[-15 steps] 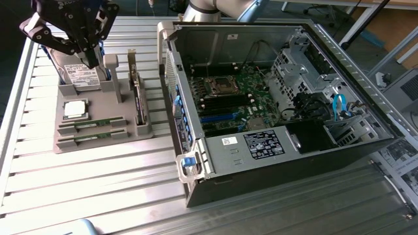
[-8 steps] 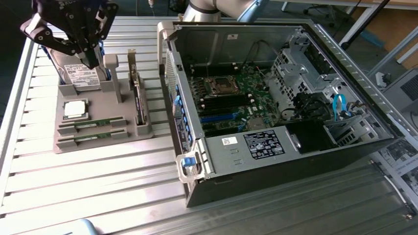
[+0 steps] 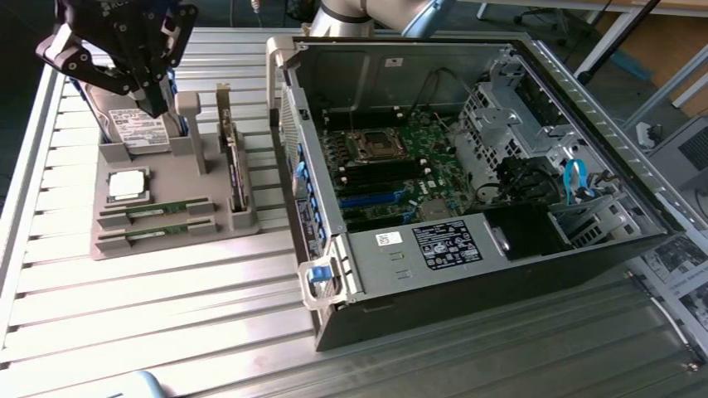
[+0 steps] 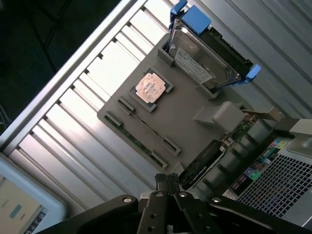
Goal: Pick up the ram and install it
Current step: 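Pick up the ram and move it above insertion slot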
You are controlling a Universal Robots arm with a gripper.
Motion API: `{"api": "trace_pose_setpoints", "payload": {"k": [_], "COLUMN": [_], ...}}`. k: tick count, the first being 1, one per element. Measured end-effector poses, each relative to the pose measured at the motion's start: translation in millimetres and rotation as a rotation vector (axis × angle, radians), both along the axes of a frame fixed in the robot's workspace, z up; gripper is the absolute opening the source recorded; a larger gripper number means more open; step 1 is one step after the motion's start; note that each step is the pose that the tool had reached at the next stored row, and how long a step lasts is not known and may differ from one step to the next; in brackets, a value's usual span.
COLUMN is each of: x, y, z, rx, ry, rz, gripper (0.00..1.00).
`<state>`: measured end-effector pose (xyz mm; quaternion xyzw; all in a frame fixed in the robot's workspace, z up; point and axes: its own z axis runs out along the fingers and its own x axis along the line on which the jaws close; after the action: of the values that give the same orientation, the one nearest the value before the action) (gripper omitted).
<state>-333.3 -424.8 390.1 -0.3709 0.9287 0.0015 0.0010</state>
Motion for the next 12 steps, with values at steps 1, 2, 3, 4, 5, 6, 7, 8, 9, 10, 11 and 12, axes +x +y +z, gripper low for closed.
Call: {"api": "trace_pose_setpoints", "payload": {"k": [1,2,3,4,5,6,7,8,9,10,11,12], "x": [0.0,0.0,0.0,0.0,0.0,0.0,0.0,0.0,0.0,0.0,0.0,0.0], "y": [0.0,0.0,0.0,0.0,0.0,0.0,0.0,0.0,0.0,0.0,0.0,0.0], "z": [0.0,0.0,0.0,0.0,0.0,0.0,0.0,0.0,0.0,0.0,0.0,0.0], "rx": [-0.0012,-0.0024,-0.0033,-0.0043,-0.0051,-0.0059,-0.0066,-0.0073,-0.0080,-0.0086,-0.0093,-0.0104], "ry": [0.0000,0.0001,0.0000,0.0000,0.0001,0.0001,0.0000,0.0000,0.0000,0.0000,0.0001,0.0000], "rz": [0.010,0.020,0.028,0.036,0.043,0.050,0.057,0.064,0.071,0.078,0.085,0.097], "gripper": [0.11,0.11,0.11,0.11,0.11,0.11,0.11,0.11,0.11,0.11,0.11,0.11]}}
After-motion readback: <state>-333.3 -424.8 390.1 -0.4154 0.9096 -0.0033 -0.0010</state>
